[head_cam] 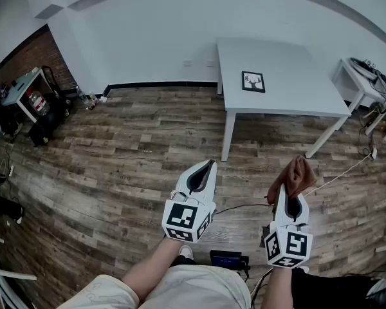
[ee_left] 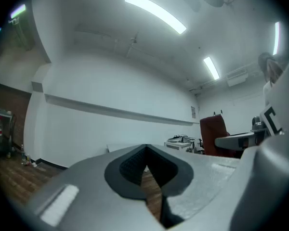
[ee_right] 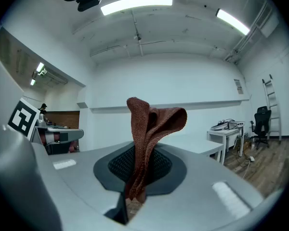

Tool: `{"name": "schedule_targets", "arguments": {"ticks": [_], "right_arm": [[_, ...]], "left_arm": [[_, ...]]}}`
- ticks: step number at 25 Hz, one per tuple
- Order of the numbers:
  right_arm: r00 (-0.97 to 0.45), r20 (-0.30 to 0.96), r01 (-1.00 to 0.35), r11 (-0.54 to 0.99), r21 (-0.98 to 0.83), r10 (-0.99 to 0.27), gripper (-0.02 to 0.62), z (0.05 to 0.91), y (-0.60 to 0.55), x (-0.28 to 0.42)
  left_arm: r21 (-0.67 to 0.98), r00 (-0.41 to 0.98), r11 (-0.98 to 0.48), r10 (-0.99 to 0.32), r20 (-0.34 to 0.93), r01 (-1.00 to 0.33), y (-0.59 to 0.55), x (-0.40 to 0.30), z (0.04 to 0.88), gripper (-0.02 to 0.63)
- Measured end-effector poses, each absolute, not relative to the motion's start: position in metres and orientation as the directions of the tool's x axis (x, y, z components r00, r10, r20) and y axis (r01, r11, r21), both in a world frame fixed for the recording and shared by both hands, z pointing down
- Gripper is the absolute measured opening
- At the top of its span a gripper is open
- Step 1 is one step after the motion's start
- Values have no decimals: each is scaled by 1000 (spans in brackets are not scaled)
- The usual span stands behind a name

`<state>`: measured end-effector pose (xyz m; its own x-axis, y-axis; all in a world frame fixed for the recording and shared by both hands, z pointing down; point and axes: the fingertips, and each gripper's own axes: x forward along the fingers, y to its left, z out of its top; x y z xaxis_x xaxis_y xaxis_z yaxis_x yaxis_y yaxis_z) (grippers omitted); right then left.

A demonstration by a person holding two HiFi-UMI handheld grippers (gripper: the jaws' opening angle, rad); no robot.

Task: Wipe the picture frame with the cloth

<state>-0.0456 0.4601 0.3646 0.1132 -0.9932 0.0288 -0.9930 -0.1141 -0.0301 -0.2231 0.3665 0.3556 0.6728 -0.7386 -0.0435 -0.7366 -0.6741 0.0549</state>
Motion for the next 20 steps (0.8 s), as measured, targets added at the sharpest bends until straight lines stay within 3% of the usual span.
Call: {"name": "schedule_targets", "arguments": {"ticks": [20], "right_arm": [[104, 50, -992, -107, -72, -993, 60, 373, 469, -13]], "left_arm": [[39, 680, -681, -732, -32, -731, 383, -184, 355, 0]]}}
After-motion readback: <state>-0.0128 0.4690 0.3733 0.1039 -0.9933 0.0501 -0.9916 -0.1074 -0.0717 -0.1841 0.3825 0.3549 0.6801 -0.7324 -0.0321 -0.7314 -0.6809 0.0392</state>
